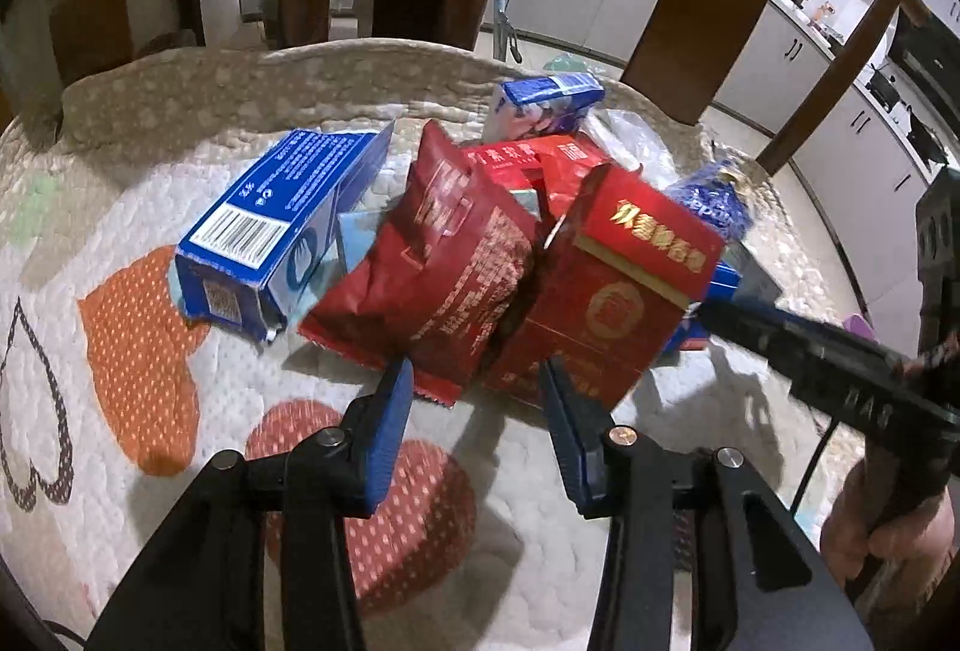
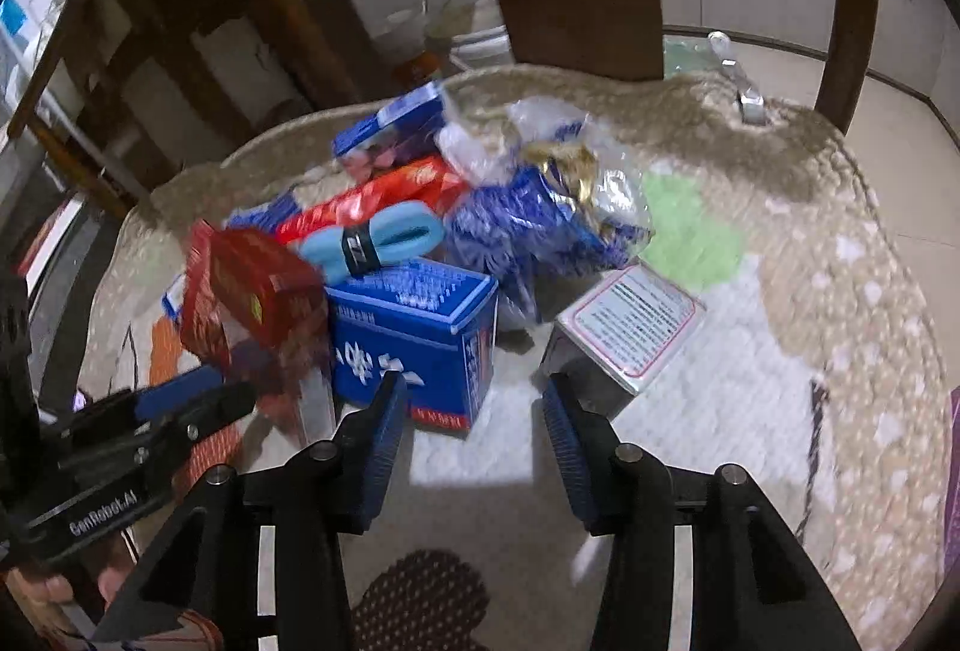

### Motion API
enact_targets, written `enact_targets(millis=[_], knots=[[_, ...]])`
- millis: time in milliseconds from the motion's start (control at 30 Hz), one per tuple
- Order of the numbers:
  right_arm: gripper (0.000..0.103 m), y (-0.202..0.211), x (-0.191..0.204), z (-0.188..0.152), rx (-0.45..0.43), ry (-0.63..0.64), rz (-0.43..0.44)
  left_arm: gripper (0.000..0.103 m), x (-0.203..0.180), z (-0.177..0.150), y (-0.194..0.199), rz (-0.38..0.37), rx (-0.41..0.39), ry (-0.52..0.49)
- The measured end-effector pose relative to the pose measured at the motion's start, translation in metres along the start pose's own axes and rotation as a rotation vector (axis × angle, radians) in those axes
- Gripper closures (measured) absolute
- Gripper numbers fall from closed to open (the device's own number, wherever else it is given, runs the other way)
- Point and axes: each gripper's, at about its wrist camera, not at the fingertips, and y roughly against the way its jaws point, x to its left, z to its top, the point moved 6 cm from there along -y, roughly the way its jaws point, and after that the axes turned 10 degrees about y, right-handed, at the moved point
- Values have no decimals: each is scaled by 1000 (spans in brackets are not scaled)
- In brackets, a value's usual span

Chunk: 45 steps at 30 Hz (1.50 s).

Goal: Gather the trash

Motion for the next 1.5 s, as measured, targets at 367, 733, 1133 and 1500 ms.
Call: enact_targets(millis=[367,733,1133,1500], knots=[[30,74,9,-26,-112,12,-50,35,11,-32,81,120,-120,-46],[26,122,47,-63,-171,43,-87,33,11,-65,126,209,-169,-31],[26,157,69,-83,-227,37,-92,31,-13,-89,167,222,-217,-83],[25,189,76,-98,-282,26,-149,29,-25,-107,194,235,-254,-131]])
